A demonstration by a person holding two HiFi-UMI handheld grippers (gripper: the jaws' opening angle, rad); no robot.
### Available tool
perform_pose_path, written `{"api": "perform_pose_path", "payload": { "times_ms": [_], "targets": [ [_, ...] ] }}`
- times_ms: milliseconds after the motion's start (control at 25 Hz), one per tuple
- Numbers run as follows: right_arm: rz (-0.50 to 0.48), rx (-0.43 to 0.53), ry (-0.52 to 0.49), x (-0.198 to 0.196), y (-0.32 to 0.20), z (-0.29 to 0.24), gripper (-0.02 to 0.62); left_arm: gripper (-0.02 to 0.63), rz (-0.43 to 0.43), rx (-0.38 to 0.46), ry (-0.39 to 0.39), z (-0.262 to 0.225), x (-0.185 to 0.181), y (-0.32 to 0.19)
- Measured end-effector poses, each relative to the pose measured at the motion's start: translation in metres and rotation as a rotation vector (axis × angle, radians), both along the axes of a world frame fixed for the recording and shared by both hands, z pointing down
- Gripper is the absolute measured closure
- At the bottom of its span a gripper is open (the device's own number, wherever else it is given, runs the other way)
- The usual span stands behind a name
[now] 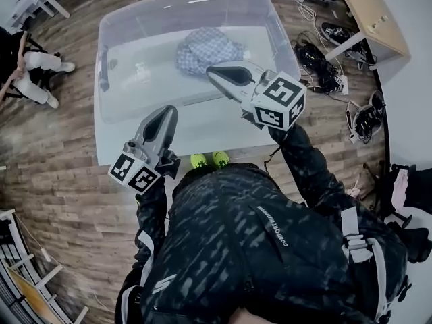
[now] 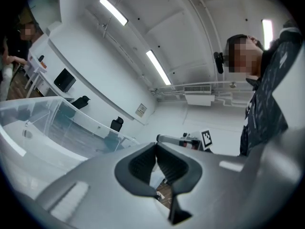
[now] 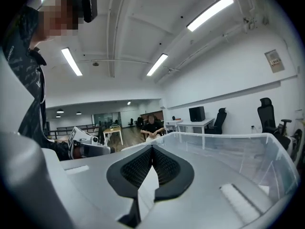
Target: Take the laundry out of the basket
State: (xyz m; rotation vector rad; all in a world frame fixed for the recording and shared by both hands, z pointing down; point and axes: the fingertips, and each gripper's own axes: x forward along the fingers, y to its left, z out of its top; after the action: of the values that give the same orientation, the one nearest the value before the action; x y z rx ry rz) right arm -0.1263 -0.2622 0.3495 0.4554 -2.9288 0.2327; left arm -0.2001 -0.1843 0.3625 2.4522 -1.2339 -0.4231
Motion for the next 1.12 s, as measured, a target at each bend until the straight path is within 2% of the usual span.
{"api": "perform_pose_path", "payload": {
  "times_ms": [240,440,640,840,1120],
  "targets": [
    [-0.014,0.051,0.139,-0.017,-0.039,0.015,0.595,0.595,0.016,-0.003,0.002,0.004,-0.009,0.000],
    [-0.038,0.034,0.261,-0.031,-0.071,0.050,0.530,0.595,0.001,-0.008,0.020,0.010,-0.021,-0.004],
    [-0.080,-0.044,0.365,-0.047,-0.102,0.096,0.416,0.595,-0.007,-0.027,0.031,0.021,-0.034,-0.005],
    [-0.115,-0.107,0.468,-0.058,-0.125,0.141,0.360,0.595,-0.009,-0.052,0.097,0.043,-0.045,0.002],
    [-0.152,-0.145,0.632,-0.062,-0.153,0.209,0.299,0.595,-0.050,-0.182,0.126,0.093,-0.058,0.018]
  ]
}}
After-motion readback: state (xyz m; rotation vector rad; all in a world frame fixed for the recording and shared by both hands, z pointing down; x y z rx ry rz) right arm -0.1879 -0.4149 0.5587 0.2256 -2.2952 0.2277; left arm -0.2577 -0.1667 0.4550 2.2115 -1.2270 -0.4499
